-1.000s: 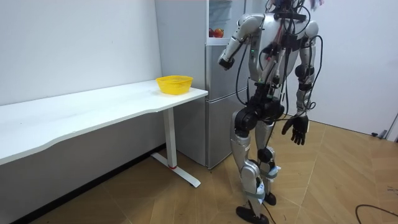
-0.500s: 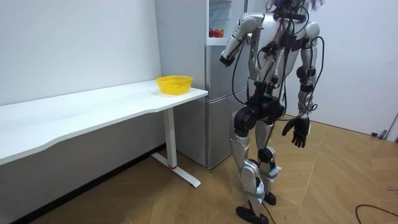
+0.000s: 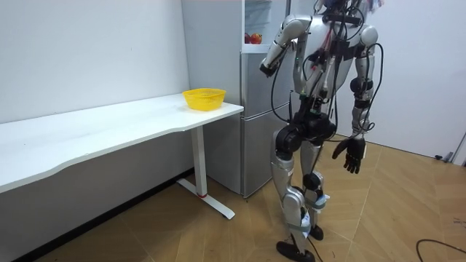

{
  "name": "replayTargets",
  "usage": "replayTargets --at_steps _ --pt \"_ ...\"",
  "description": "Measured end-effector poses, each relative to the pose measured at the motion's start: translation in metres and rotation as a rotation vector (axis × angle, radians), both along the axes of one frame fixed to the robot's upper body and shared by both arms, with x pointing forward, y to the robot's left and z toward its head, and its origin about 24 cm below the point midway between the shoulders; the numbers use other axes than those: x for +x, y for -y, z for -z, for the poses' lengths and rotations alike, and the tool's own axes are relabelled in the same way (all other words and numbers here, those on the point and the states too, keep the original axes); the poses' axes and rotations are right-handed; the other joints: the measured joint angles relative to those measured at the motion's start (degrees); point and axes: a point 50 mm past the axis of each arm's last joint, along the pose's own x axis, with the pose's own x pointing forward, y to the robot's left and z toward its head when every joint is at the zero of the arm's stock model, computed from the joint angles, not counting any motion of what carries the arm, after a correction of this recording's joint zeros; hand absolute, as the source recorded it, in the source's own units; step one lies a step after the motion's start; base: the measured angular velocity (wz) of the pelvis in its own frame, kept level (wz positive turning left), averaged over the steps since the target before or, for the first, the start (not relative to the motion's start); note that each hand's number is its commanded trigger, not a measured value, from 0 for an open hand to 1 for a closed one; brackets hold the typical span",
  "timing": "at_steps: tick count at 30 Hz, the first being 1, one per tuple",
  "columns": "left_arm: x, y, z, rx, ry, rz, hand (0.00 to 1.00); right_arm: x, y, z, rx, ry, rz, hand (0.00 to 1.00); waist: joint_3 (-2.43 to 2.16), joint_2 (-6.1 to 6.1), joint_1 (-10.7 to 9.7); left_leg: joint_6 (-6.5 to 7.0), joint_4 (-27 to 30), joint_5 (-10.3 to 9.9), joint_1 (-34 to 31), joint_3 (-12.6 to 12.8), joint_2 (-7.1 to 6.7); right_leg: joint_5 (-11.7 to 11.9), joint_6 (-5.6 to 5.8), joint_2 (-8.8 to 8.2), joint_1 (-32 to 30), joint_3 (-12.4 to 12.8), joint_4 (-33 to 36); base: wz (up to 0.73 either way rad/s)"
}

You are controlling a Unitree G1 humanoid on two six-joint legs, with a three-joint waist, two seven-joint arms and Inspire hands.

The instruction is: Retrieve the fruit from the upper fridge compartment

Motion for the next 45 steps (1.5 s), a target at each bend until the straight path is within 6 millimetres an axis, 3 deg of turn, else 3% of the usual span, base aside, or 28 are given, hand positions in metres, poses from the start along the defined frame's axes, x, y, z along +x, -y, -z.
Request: replayTargets --at_steps 15,24,42,45 --pt "0.002 0.010 -0.001 0.010 -0.002 0.026 0.00 0.002 0.004 -0.002 -0.011 0.012 0.015 0.00 0.02 -0.10 -0.9 0.00 -0.1 0.0 -0.1 0.2 0.45 0.2 -0.12 0.52 -0.4 1.5 0.3 -0.06" --pt "0.003 0.010 -0.001 0.010 -0.005 0.025 0.00 0.006 0.005 -0.002 -0.022 0.019 0.013 0.00 0.57 -1.05 -1.7 -0.18 -0.2 -0.1 -0.1 0.2 0.15 0.2 -0.14 0.77 -0.6 2.6 0.1 -0.05" --pt "0.007 0.018 -0.011 0.054 0.040 0.035 0.00 0.007 0.003 -0.001 0.011 0.004 0.016 0.00 0.23 -1.56 -1.9 -0.18 -0.2 -0.1 -0.2 0.8 0.54 0.2 -0.15 0.81 -0.7 2.7 0.2 0.00" --pt "0.007 0.018 -0.011 0.067 0.058 0.015 0.00 0.006 0.004 -0.002 -0.008 0.003 0.023 0.00 -0.18 -1.07 -1.8 -0.18 -0.1 -0.1 -0.4 0.7 0.57 0.2 -0.15 0.74 -0.7 2.2 0.2 0.03"
